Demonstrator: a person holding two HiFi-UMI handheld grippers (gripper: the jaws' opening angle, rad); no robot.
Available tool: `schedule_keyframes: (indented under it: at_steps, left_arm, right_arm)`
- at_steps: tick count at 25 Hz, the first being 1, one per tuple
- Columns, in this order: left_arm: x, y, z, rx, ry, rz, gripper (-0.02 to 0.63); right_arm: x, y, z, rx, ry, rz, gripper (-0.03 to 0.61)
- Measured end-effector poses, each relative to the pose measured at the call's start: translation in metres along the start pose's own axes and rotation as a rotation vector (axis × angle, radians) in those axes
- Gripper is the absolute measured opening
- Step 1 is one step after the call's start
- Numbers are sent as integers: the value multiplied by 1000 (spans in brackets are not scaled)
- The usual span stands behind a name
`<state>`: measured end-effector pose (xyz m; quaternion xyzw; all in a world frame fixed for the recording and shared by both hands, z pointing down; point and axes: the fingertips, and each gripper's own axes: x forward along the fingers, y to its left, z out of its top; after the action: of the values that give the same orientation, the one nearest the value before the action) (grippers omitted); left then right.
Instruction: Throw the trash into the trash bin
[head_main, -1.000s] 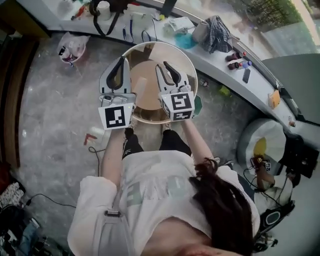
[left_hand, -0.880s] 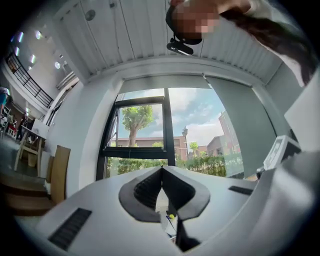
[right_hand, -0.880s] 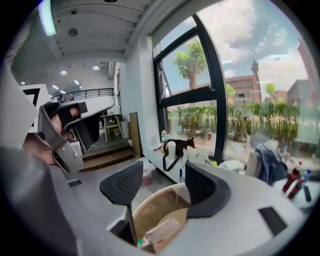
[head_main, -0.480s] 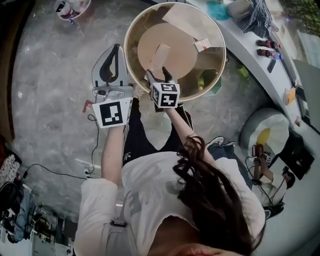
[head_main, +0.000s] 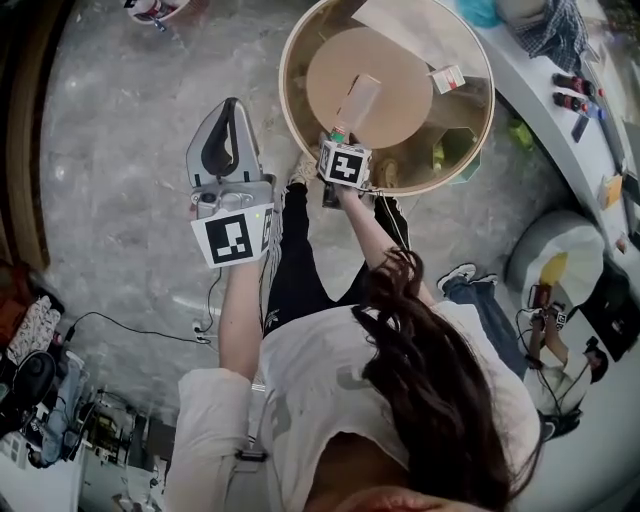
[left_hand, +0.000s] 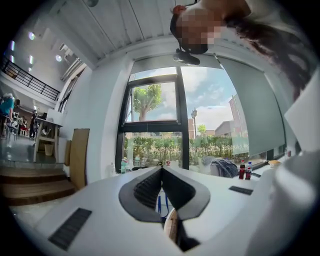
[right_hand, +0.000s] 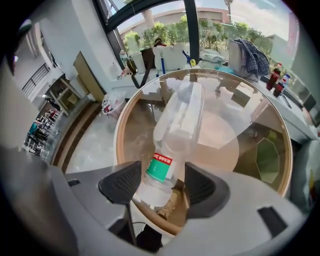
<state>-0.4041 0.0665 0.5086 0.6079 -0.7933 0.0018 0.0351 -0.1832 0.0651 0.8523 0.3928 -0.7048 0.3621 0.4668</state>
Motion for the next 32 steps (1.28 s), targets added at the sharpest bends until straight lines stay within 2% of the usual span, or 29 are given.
schedule_keyframes:
  at_steps: [4, 5, 6, 8, 14, 17, 21, 25, 28, 32]
  left_arm:
    - [4, 3, -5, 0, 12, -5, 12]
    - [6, 2, -6, -1, 13, -7, 12]
    - [8, 2, -6, -2, 12, -8, 12]
    - [9, 2, -4, -3, 9, -10, 12]
    - [17, -1, 20, -3, -14, -22, 12]
    - [25, -12, 48, -6, -52, -38, 12]
    - [38, -39, 105, 6, -124, -90, 12]
    - [60, -82, 174, 34, -238, -165, 12]
    - [68, -130, 214, 28, -311, -242, 12]
    - [83, -193, 256, 31, -393, -347, 12]
  right_arm:
    - [11, -13, -8, 61, 65, -87, 273]
    - [11, -17, -9, 75, 86, -103, 224]
    - [10, -20, -9, 83, 106, -116, 205]
    - [8, -22, -2, 75, 101, -116, 202]
    - [-23, -12, 63, -48, -76, -80, 202]
    - [-64, 3, 127, -78, -233, -38, 202]
    - [-143, 17, 211, -93, -422, 11, 202]
    - [-242, 10, 298, -117, -636, 51, 202]
    - [-319, -12, 337, -144, -780, 56, 202]
    - [-393, -49, 381, -159, -874, 49, 202]
